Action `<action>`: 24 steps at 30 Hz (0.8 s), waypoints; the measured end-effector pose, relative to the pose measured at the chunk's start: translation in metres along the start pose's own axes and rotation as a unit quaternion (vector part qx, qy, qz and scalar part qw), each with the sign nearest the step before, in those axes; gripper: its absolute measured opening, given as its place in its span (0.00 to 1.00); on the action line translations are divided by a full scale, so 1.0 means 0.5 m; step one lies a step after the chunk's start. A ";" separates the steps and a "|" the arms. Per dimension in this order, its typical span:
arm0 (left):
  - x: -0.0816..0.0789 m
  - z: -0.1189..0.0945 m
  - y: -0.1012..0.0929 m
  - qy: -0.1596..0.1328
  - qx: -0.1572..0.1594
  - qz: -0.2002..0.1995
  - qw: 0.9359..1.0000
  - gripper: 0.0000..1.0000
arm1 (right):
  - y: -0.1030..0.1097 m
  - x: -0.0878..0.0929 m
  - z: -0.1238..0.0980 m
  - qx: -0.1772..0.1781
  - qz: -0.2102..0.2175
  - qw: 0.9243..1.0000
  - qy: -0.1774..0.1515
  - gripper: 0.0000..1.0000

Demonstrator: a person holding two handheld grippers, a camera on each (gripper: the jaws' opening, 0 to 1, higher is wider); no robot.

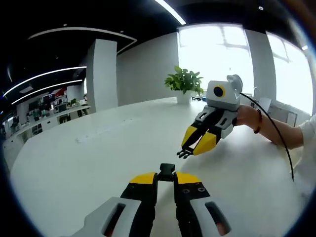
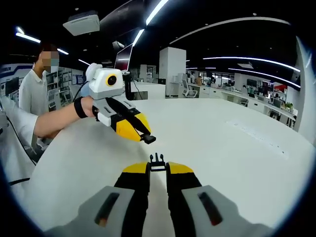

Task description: Snap the two parts of the plastic buckle together until the buckle closes and remains connected.

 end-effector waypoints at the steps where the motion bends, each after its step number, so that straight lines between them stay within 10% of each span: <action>1: 0.001 0.000 -0.001 0.003 0.002 0.004 1.000 0.12 | 0.000 0.001 -0.001 -0.002 0.001 1.000 0.000 0.12; 24: 0.016 -0.001 -0.031 -0.004 0.066 0.003 0.998 0.12 | 0.019 0.010 -0.010 -0.045 -0.008 0.999 0.005 0.12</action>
Point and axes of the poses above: the point that each gripper's makers call its tool centre point, and the gripper's own axes: z roughly forward along the fingers, y roughly to its left, x roughly out of its underside, the point moved 3 cm from there along -z, roughly backward along the fingers, and after that the axes turned 1 degree about -z, right-handed, at the moved point
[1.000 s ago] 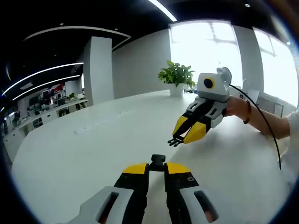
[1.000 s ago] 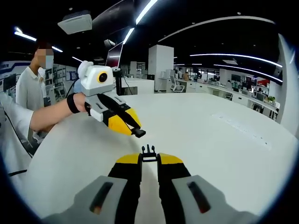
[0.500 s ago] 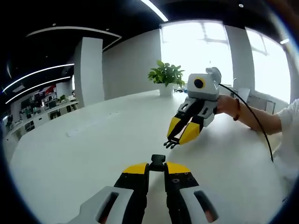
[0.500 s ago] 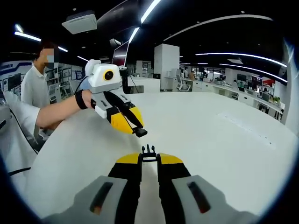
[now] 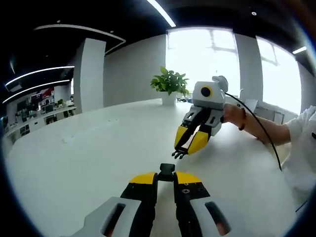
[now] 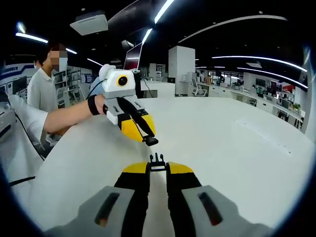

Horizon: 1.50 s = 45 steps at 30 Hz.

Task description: Snap the two parts of the plastic buckle together until the buckle closes and remains connected.

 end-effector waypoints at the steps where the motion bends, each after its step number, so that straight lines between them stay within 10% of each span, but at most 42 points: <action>1: -0.001 0.000 -0.003 0.000 0.004 0.002 1.000 0.12 | 0.002 0.001 0.000 -0.004 0.000 1.000 0.000 0.12; 45: 0.016 0.006 -0.051 0.034 0.070 0.026 0.997 0.12 | 0.048 0.007 0.006 -0.063 -0.009 0.998 0.013 0.12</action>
Point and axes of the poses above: the point that each gripper's makers call its tool centre point, and the gripper's own axes: z roughly forward along the fingers, y roughly to its left, x roughly out of its underside, the point moved 3 cm from there along -z, roughly backward along the fingers, and after that the axes turned 1 degree about -z, right-handed, at the moved point
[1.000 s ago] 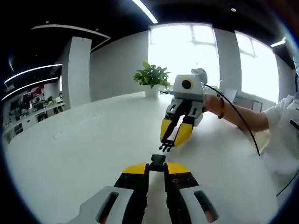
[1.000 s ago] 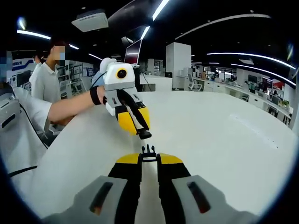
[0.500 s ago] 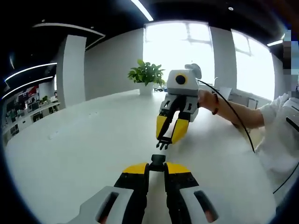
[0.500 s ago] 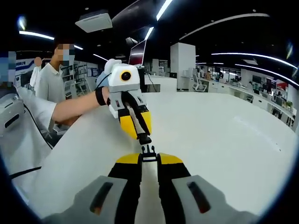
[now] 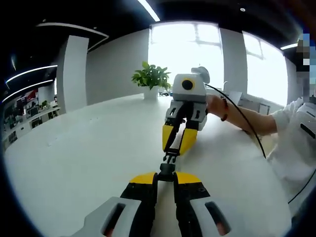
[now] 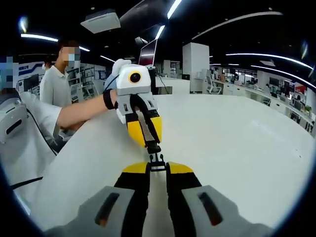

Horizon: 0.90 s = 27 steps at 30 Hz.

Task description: Snap the two parts of the plastic buckle together until the buckle closes and remains connected.

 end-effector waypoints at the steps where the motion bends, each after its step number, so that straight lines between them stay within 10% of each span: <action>1: 0.001 0.000 -0.001 0.001 -0.001 0.001 1.000 0.12 | 0.000 0.001 0.000 0.000 0.001 1.000 0.001 0.12; 27: 0.018 0.015 -0.009 0.012 0.017 -0.002 1.000 0.12 | 0.012 0.015 0.005 -0.016 0.001 1.000 0.010 0.12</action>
Point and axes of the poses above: the point that each gripper's makers call its tool centre point, and the gripper's own axes: z roughly forward along the fingers, y roughly to its left, x roughly out of its underside, the point moved 3 cm from there along -z, roughly backward along the fingers, and after that the axes turned 1 degree about -z, right-handed, at the moved point
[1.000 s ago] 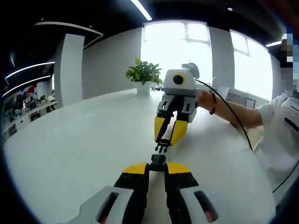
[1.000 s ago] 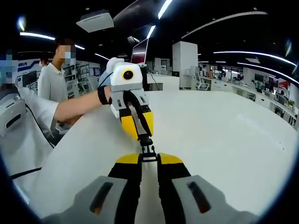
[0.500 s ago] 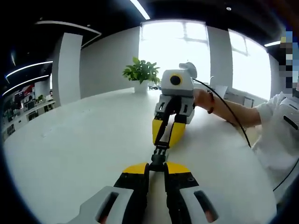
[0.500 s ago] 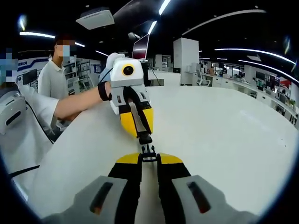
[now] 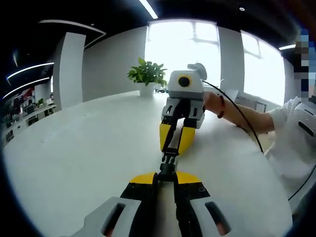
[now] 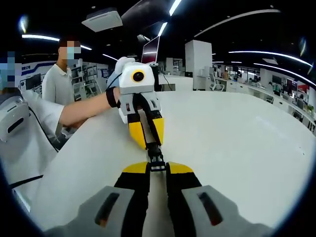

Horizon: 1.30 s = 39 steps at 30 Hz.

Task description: Snap the two parts of the plastic buckle together until the buckle closes and remains connected.

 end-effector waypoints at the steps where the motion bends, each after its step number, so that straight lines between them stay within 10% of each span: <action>1: 0.001 0.000 0.000 0.002 0.000 0.000 1.000 0.12 | 0.002 0.002 0.001 -0.001 -0.002 1.000 0.002 0.12; 39: 0.004 0.011 -0.014 0.005 0.024 0.007 1.000 0.12 | 0.024 0.009 0.007 -0.030 -0.014 0.999 0.011 0.12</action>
Point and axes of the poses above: the point that each gripper's makers call its tool centre point, and the gripper's own axes: z roughly forward along the fingers, y roughly to its left, x roughly out of its underside, the point moved 3 cm from there along -z, roughly backward along the fingers, and after that the axes turned 1 degree about -z, right-handed, at the moved point
